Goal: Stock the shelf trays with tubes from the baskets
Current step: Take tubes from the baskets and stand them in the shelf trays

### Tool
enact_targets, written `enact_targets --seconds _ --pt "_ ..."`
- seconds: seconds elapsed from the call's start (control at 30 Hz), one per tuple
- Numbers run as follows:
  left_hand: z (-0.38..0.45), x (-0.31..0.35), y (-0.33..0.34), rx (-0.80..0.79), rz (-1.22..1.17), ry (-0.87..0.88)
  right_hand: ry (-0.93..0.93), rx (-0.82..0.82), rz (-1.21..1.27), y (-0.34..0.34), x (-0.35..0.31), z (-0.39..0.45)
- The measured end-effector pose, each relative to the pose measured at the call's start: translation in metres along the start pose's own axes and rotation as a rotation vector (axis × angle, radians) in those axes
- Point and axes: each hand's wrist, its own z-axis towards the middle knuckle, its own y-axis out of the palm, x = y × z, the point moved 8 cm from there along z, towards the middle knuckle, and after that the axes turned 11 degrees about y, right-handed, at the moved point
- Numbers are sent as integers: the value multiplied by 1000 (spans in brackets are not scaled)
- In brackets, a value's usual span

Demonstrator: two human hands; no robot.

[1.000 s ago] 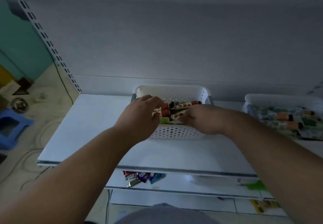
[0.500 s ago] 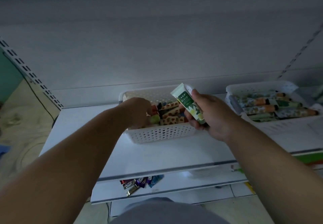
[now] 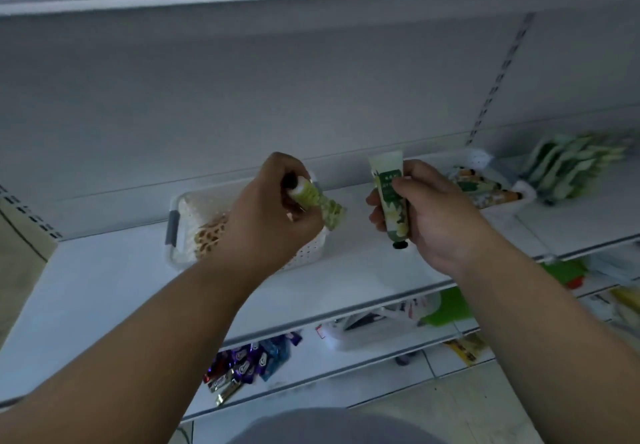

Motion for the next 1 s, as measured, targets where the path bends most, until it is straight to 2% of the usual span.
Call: enact_targets --seconds 0.1,0.2,0.33,0.43,0.57,0.73,0.8,0.9,1.0 --pt "-4 31 43 22 -119 6 -56 22 38 -50 -11 -19" --pt "1 62 98 1 -116 -27 -66 67 35 -111 -16 -39" --pt "8 98 187 13 -183 -155 -69 145 -83 -208 -25 -62" --pt "12 121 249 -47 -206 -177 -127 239 -223 -278 -40 -70" --pt "17 132 295 -103 -203 -248 -138 363 -242 -348 -58 -57" --pt "41 121 340 -2 -401 -401 -106 557 -461 -415 -67 -20" --pt "54 119 361 -26 -461 -414 -93 592 -568 -433 -64 -5" --pt "71 115 395 -90 -512 -422 -97 566 -772 -448 -67 19" --pt "76 108 427 -81 -667 -526 -120 509 -986 -454 -76 44"
